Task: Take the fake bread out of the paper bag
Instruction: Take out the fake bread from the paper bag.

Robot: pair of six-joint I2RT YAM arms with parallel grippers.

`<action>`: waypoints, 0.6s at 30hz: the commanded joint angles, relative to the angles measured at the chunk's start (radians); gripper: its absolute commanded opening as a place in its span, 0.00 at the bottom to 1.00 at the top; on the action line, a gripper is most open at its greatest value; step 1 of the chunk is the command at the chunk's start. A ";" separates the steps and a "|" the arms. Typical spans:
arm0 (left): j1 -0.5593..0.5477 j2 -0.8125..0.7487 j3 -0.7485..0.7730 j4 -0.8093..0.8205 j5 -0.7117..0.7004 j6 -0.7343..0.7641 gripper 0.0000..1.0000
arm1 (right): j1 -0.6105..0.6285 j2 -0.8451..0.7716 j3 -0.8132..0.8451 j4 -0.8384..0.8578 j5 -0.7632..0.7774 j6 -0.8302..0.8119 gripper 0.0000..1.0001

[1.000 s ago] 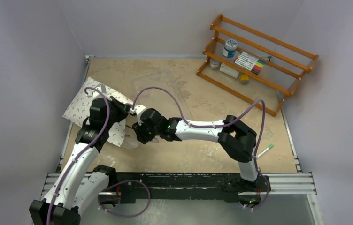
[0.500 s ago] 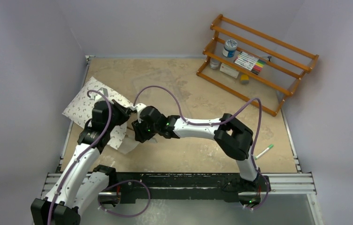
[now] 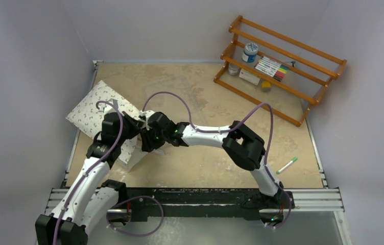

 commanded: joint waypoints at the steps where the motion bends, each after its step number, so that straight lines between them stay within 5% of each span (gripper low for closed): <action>1: -0.006 -0.017 -0.001 0.069 0.066 -0.043 0.00 | -0.016 0.012 0.090 0.074 0.028 0.033 0.38; 6: -0.008 -0.035 0.007 0.064 0.053 -0.050 0.00 | -0.017 0.020 0.106 0.067 0.017 0.029 0.02; 18: -0.005 0.035 0.125 0.075 -0.134 -0.032 0.00 | -0.016 -0.191 -0.117 0.068 0.105 -0.044 0.00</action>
